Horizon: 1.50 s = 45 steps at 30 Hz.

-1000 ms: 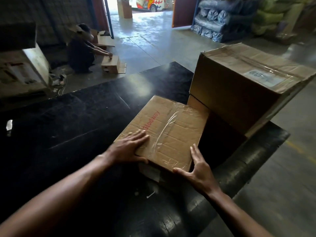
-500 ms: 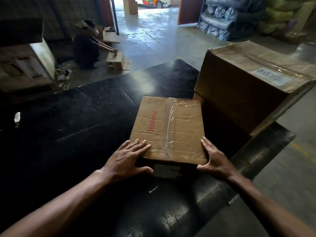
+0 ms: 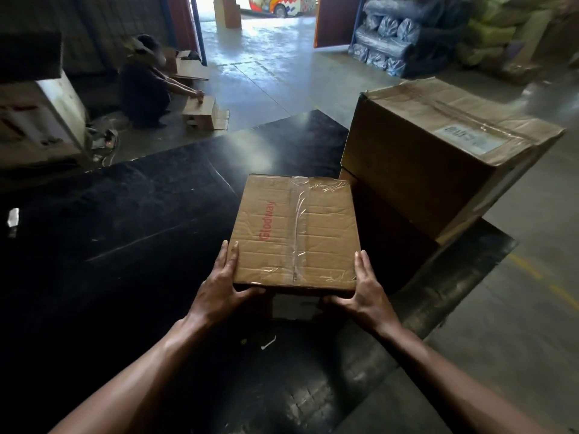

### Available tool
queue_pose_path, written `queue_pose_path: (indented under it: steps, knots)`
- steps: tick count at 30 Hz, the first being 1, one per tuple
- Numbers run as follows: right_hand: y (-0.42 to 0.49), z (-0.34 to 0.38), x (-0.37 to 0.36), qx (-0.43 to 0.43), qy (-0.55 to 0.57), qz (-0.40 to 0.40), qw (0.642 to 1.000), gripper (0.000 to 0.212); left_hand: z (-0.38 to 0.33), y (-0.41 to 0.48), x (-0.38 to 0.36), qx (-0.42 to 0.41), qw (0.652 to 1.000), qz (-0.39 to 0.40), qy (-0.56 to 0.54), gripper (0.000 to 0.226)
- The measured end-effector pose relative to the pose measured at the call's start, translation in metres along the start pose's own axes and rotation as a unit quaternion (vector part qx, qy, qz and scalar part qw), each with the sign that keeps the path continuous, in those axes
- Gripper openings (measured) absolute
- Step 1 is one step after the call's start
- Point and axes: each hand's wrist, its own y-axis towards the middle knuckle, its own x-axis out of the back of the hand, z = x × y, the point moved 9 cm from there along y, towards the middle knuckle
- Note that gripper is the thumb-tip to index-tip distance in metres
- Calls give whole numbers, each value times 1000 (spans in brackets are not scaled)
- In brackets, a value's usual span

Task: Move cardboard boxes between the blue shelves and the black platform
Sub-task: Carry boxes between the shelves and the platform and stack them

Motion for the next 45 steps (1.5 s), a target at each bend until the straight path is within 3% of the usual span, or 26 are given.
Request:
queue_pose_path:
  steps: [10, 16, 20, 24, 28, 34, 36, 38, 40, 41, 43, 45]
  knots:
    - [50, -17, 16, 90, -28, 77, 993, 142, -32, -21, -19, 77, 994, -75, 6, 125]
    - [84, -45, 45, 166, -10, 163, 972, 139, -80, -61, -63, 171, 973, -155, -16, 128]
    - [81, -42, 67, 264, 38, 170, 949, 115, -106, -82, -89, 228, 954, -194, -34, 129]
    - [69, -60, 75, 281, 55, 191, 939, 125, -126, -105, -113, 259, 942, -209, -44, 129]
    - [59, -76, 73, 271, 15, 221, 937, 129, -141, -122, -123, 266, 940, -211, -28, 128]
    - [69, -81, 64, 268, -4, 213, 940, 136, -136, -110, -109, 286, 946, -155, 7, 129]
    - [71, -80, 75, 251, -26, 172, 952, 125, -135, -103, -106, 291, 947, -138, 17, 128]
    - [65, -72, 101, 243, -3, 93, 965, 99, -133, -101, -108, 300, 945, -127, 26, 127]
    - [54, -69, 110, 255, 2, 68, 965, 66, -133, -100, -110, 313, 942, -106, 61, 123]
    - [49, -71, 110, 260, 5, 84, 962, 62, -137, -97, -108, 312, 941, -96, 91, 119]
    - [35, -76, 106, 275, 39, 141, 950, 75, -156, -87, -101, 284, 946, -91, 126, 113]
    - [24, -90, 110, 238, 42, 178, 954, 85, -189, -74, -96, 236, 960, -82, 125, 109]
